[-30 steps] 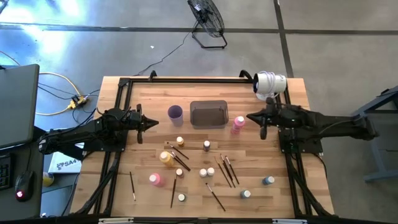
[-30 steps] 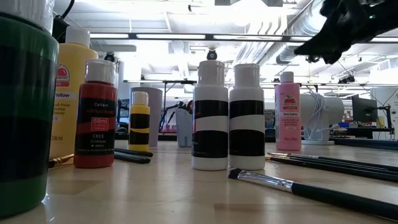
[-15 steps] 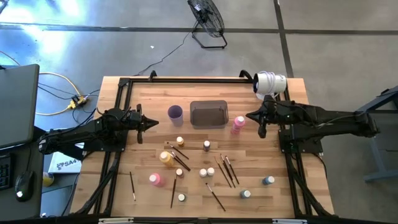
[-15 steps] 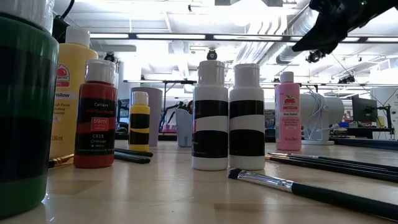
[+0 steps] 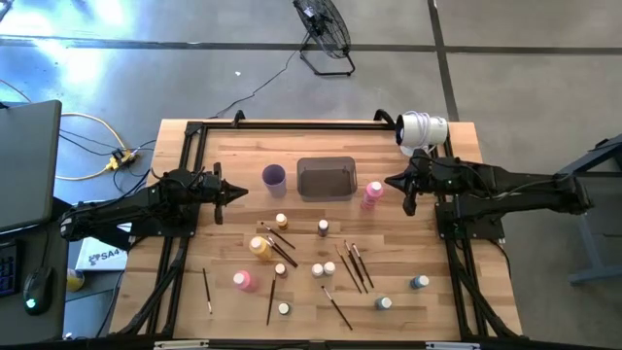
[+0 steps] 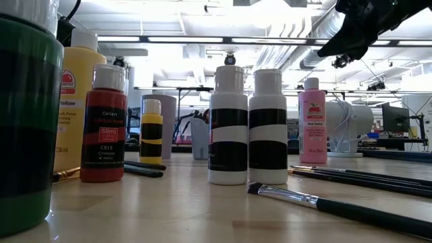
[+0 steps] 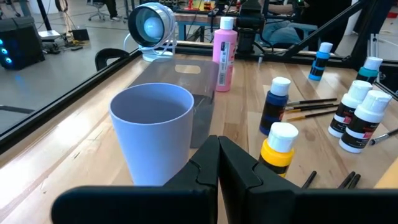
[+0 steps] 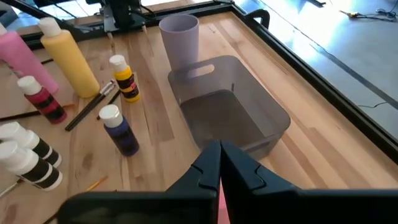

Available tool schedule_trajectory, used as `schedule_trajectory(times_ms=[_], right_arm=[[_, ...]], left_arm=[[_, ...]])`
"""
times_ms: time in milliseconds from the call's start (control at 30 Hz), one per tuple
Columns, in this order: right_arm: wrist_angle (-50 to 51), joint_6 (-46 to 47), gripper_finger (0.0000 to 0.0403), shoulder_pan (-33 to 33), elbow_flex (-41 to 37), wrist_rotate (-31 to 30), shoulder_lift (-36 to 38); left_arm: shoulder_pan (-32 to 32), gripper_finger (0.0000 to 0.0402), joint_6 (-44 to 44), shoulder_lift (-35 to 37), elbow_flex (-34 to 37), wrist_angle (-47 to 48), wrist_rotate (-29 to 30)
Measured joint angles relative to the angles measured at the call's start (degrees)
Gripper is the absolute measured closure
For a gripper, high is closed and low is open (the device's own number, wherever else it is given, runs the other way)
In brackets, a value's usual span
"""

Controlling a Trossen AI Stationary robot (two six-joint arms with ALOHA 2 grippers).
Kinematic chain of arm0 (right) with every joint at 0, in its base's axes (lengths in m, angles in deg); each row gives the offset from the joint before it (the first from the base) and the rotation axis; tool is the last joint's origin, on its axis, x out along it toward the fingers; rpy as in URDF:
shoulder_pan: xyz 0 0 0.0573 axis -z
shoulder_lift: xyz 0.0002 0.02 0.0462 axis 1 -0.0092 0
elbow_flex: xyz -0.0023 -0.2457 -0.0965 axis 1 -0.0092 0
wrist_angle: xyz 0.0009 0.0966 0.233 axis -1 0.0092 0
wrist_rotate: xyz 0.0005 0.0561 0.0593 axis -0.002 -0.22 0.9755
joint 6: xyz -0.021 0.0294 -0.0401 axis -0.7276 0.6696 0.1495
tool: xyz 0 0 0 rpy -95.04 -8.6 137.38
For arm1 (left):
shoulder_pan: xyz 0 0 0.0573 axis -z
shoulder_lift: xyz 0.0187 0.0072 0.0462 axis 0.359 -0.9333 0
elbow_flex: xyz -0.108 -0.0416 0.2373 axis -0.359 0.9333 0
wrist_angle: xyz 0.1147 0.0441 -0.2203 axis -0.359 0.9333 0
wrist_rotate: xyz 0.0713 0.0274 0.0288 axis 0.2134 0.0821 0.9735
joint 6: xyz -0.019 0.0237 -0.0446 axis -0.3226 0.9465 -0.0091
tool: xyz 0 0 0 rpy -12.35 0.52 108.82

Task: Pick & Place Paint Supplies
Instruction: Put the big pink paint bottle into the gray bin

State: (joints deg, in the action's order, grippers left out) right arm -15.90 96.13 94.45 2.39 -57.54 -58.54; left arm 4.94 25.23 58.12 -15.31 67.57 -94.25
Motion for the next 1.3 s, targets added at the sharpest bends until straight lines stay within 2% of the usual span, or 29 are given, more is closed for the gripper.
schedule_trajectory(times_ms=[167,500,700,867,1300], right_arm=[[0.4,0.5,0.0367,0.0,0.0,0.0,-0.3],[1.6,1.8,0.022,0.0,0.0,0.0,-3.7],[1.5,1.8,0.016,0.0,0.0,0.0,-7.0],[1.4,1.7,0.0141,0.0,0.0,-1.2,-8.9],[0.3,1.7,0.0139,0.0,0.0,-1.3,-14.1]], left_arm=[[0.0,0.0402,0.0,0.0,0.0,0.0,0.0],[0.0,0.0402,0.0,0.0,0.0,0.0,0.0],[0.0,0.0402,0.0,0.0,0.0,0.0,0.0],[0.0,0.0402,0.0,0.0,0.0,0.0,0.0],[0.0,0.0402,0.0,0.0,0.0,0.0,0.0]])
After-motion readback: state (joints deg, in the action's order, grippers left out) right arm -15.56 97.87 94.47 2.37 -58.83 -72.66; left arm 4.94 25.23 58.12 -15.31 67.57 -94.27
